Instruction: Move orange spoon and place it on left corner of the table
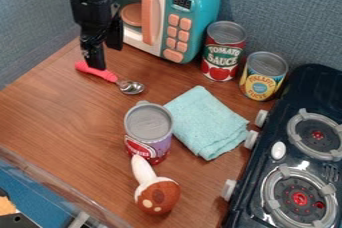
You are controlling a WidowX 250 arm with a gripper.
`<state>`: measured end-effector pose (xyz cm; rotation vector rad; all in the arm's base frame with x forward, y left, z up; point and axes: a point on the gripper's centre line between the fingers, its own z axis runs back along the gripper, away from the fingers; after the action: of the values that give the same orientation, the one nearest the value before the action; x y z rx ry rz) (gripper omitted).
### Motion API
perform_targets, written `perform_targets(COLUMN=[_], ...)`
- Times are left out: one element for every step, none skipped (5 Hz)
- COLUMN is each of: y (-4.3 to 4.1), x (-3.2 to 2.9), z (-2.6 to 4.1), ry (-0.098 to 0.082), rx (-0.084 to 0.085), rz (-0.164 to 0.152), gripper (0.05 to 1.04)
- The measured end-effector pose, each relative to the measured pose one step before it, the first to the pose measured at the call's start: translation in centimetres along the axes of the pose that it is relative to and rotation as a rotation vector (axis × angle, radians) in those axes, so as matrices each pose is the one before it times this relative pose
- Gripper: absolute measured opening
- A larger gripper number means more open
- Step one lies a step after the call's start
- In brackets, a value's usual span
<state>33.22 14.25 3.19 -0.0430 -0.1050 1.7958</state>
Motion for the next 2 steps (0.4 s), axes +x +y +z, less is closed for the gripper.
perform_targets(y=[-1.061,-0.380], x=[1.623,1.009], z=[-0.810,-1.147], ry=[0.0030,-0.0054], rx=[-0.0065,0.0138], rz=[0.0173,-0.0004], gripper=[0.999,0.999])
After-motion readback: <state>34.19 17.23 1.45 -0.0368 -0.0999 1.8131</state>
